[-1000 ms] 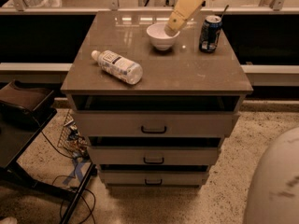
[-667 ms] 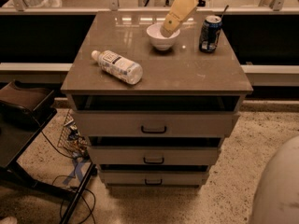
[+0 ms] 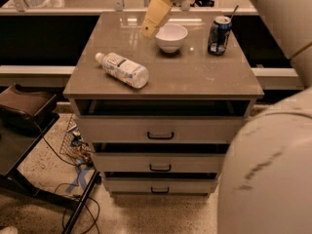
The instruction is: Place blue plastic bottle upright
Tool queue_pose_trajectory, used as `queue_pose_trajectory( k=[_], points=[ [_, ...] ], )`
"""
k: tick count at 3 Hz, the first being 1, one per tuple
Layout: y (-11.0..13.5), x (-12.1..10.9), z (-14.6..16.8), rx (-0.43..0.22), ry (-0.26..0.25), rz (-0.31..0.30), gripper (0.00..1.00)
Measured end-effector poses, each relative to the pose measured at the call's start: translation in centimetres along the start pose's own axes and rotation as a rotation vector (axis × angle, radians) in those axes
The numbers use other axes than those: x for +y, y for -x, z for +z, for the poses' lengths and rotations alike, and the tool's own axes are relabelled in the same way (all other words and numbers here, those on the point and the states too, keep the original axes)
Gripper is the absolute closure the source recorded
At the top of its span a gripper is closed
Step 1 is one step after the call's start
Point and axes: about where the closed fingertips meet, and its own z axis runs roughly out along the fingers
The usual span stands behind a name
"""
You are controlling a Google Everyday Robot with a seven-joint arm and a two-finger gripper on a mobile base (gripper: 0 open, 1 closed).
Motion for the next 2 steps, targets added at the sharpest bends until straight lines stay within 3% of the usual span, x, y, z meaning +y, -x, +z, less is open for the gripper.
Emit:
queue_pose_trajectory(
  k=[2],
  points=[
    [2.8, 0.5, 2.7, 0.106, -0.046, -0.008, 0.0]
  ],
)
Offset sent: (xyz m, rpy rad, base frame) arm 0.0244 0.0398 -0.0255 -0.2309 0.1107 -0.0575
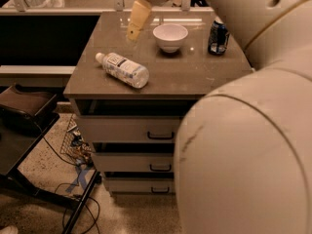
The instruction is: Place blue plastic bottle upright
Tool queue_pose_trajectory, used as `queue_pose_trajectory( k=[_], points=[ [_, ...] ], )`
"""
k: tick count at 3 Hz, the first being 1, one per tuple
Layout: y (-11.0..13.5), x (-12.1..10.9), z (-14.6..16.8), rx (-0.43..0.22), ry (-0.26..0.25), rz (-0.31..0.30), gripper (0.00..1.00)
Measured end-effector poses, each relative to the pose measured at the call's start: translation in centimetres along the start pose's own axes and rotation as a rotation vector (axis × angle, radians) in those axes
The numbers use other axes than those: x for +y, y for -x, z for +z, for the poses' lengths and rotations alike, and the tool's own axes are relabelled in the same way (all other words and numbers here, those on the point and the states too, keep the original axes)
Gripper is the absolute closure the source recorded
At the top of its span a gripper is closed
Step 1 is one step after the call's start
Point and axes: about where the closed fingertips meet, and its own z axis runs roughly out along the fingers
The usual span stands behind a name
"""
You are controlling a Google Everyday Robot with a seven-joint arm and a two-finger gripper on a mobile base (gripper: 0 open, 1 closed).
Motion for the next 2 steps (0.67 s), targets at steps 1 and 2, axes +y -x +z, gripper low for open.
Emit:
queue_pose_trajectory(
  k=[1, 2],
  points=[
    [1.5, 0.3, 1.6, 0.045, -0.015, -0.011, 0.0],
    [3.5, 1.2, 3.8, 0.086, -0.016, -0.046, 0.0]
  ],
)
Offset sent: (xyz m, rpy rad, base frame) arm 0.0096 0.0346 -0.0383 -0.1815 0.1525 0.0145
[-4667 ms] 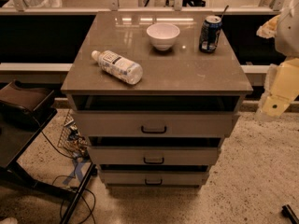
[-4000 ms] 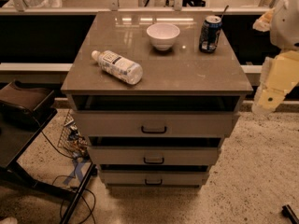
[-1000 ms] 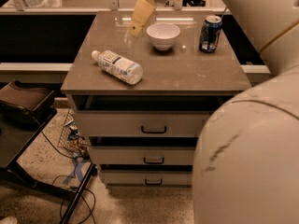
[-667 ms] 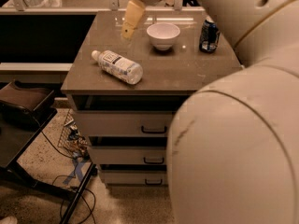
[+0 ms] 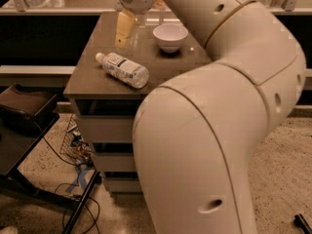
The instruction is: Place blue plastic bottle upright
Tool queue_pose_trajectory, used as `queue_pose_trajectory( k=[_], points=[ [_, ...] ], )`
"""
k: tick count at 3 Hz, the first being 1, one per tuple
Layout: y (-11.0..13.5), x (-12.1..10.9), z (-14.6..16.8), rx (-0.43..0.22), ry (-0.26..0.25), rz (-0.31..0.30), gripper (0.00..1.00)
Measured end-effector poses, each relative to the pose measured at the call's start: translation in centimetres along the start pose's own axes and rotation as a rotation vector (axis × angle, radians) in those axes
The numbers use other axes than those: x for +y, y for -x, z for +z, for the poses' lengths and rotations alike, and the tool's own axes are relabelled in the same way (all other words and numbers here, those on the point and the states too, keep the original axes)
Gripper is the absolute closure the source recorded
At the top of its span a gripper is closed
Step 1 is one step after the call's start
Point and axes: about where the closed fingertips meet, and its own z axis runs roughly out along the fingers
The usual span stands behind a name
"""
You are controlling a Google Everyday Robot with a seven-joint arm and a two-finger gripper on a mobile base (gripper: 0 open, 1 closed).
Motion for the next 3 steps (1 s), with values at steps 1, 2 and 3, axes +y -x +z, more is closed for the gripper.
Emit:
queue_pose_trajectory(
  k=[1, 2, 3],
  points=[
    [1.2, 0.6, 0.9, 0.01, 0.01, -0.027, 0.0],
    [2.0, 1.8, 2.5, 0.024, 0.046, -0.048, 0.0],
    [2.2, 2.5, 3.7, 0.044, 0.067, -0.049, 0.0]
  ],
)
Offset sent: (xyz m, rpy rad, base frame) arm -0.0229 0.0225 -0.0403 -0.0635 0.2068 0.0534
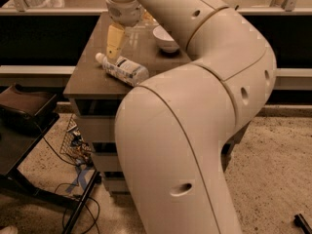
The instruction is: Place blue plastic bottle upright
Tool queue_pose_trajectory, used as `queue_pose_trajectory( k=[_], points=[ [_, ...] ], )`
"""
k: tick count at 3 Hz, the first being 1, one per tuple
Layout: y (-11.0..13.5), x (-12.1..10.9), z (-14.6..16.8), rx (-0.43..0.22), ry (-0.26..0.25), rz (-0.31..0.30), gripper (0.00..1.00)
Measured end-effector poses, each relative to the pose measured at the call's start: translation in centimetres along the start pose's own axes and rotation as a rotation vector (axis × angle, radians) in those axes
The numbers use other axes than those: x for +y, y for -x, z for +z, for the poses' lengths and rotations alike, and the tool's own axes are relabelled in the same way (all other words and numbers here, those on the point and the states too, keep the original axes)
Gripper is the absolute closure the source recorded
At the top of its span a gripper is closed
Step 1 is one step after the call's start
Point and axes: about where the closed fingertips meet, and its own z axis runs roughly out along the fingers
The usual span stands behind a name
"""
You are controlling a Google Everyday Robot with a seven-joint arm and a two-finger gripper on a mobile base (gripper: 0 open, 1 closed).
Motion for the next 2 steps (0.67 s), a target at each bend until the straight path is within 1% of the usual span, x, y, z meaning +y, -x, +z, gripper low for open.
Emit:
queue_pose_trajectory(
  k=[2],
  points=[
    [-0.2, 0.3, 2.3, 0.064, 0.008, 0.029, 0.0]
  ],
)
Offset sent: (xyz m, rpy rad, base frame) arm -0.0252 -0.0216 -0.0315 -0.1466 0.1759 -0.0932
